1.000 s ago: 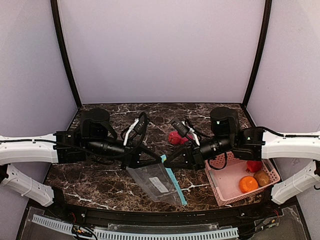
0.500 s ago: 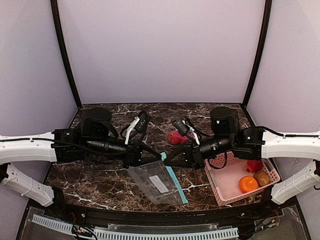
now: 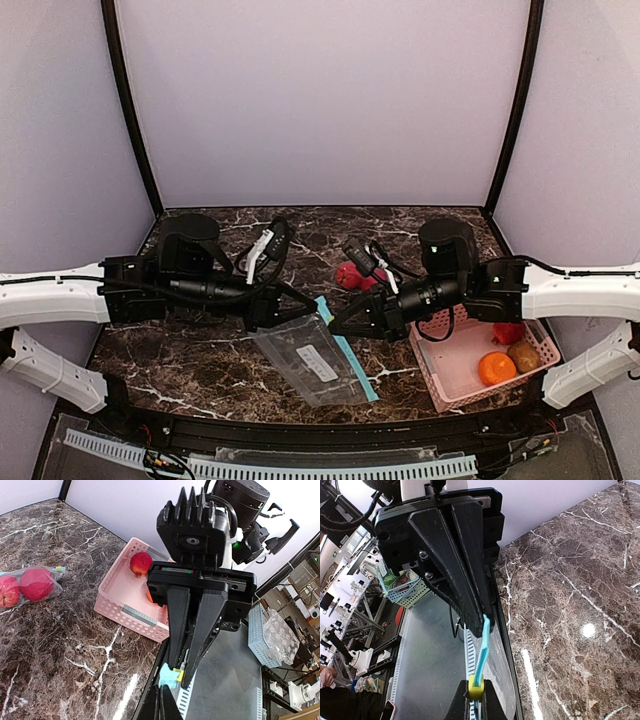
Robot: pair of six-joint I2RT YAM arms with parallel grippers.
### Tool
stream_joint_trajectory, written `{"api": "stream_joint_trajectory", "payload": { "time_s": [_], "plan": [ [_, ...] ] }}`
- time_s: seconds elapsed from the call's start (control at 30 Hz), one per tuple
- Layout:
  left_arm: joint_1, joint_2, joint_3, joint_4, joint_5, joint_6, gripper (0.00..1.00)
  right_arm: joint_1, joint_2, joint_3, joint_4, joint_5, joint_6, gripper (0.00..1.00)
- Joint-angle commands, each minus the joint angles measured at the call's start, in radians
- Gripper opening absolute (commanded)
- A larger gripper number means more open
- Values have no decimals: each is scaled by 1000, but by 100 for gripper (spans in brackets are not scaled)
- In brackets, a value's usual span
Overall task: Place the food in the zip-top bag and seal the zipper
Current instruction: Unzip the zipper from the zipper food storage bag.
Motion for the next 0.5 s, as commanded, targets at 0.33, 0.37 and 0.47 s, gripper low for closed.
{"api": "stream_joint_trajectory", "payload": {
  "time_s": [0.33,0.37,0.47],
  "plan": [
    [77,-83,-3,-84,-77,-30,1,0,20,-30,-33,-34,-11,0],
    [79,-88,-4,-88,-76,-30,1,-1,21,-30,-33,-34,-10,0],
    [92,-97,-7,-91,-75,-30,1,-1,25,-29,-33,-35,-8,0]
  ]
}}
